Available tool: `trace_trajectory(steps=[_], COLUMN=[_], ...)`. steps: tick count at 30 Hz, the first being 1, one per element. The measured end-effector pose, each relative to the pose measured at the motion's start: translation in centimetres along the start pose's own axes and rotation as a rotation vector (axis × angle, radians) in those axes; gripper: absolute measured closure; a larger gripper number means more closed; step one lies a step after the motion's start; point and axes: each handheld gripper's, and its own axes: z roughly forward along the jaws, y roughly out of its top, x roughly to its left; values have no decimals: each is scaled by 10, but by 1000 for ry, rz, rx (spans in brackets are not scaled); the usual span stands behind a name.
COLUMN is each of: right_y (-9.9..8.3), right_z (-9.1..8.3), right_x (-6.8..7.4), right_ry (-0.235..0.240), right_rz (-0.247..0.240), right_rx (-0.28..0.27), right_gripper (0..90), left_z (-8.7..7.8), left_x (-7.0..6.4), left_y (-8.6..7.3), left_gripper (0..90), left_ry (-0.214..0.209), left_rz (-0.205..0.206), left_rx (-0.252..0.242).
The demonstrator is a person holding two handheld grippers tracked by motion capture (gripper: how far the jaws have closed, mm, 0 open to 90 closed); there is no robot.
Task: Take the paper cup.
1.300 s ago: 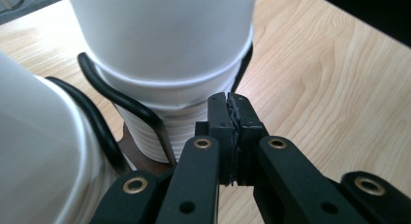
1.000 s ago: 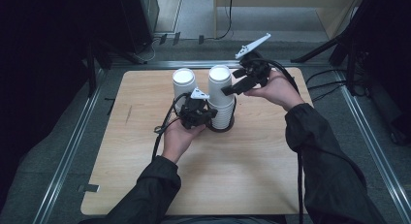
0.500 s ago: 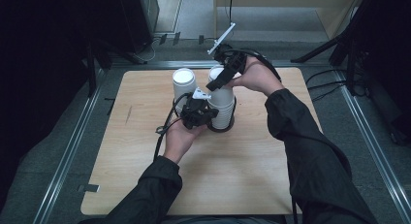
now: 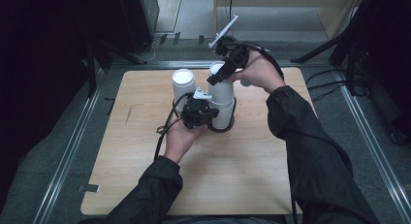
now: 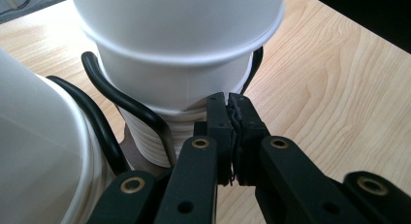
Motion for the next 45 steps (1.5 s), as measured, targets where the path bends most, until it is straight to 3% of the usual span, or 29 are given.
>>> trace_trajectory(steps=[9,17,22,24,25,30,32,34,36,40,42,43,45], right_y=[13,27,26,22,17,0,-8,-17,-21,-39,-43,-50,-53], right_z=[-29,-77,-96,-102,-106,-110,-111,-113,-114,-109,-108,-105,-104], right_x=[4,16,20,23,26,32,34,40,42,50,51,54,55], right_ry=[3,-22,-2,-4,-3,9,16,17,19,32,35,40,43], right_rz=[4,-19,-11,-14,-22,-22,-25,-36,-42,-45,-45,-46,-47], right_rx=[-21,-81,-93,-89,-84,-74,-76,-81,-86,-87,-85,-86,-92], right_gripper=[256,257,257,257,257,257,257,256,256,257,257,257,257], left_z=[-3,-3,-4,-5,-7,-14,-17,-20,-25,-34,-38,-42,-43], left_x=[1,3,2,4,5,6,7,7,5,5,4,3,3], left_y=[1,1,0,0,0,0,0,-1,-2,-5,-7,-10,-11], left_gripper=[867,853,834,802,764,649,600,515,504,441,414,372,356], left_ry=[-9,-28,-45,-70,-103,-141,-174,-191,-171,-198,-211,-214,-215], left_rz=[-3,-8,-12,-22,-33,-27,-29,-12,12,37,79,123,134], left_rx=[-4,10,15,20,26,42,49,47,50,36,16,7,7])
